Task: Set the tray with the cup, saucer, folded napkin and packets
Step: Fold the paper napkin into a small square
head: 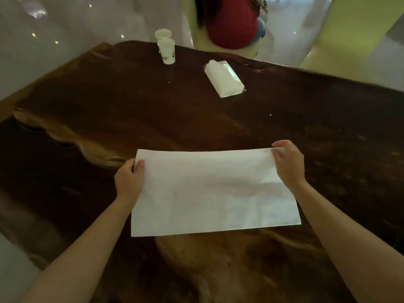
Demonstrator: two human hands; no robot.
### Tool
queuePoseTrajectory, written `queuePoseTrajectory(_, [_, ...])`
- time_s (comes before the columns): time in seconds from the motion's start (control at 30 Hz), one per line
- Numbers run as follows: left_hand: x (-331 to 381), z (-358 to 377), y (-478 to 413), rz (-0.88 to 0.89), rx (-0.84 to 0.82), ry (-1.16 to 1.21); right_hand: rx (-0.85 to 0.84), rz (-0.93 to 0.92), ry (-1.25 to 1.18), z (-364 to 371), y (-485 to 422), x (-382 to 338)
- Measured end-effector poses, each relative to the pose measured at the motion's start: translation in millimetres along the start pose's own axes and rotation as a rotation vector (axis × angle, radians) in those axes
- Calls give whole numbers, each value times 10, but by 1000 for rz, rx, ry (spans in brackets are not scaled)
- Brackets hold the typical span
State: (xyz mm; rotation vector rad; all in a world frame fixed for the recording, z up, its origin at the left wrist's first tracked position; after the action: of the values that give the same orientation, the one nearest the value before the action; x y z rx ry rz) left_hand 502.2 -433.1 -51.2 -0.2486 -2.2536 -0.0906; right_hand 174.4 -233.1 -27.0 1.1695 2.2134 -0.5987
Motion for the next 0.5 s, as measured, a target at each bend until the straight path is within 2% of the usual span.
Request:
queuePoseTrajectory(0.13, [-28,108,14,14,48,-96,-21,-22,38,174,-80,97])
queuePoseTrajectory(0.2, [-4,106,62,48,72,-196,-10,-8,136,226,-88,110])
queuePoseTrajectory(0.27, [77,123,147,200,126,-381,72,-11,299,281,-32,29])
queuePoseTrajectory(0.33, [235,265,291,373,69,-460,68,-135,273,444,157,-228])
queuePoseTrajectory(0.4, [366,524,442,441,-122,-475,-118,-353,187,734,475,-541])
queuePoseTrajectory(0.47, [393,763,531,416,-255,-545,-388,-490,274,1051,822,-744])
queuePoseTrajectory(0.5, [350,838,544,403,-279,-604,-463,-508,332,1159,930,-763])
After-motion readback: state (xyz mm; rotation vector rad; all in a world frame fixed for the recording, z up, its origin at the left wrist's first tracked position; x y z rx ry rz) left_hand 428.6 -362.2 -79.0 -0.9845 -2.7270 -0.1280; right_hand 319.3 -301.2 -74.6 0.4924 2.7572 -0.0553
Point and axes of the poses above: each hand's wrist, its own y-axis away from the middle knuckle, its own z-axis out of the palm, x = y × z, the point moved 1 cm from there along -y, towards the middle knuckle, and after that the axes turned 5 degrees about z, right-handed, at the moved point
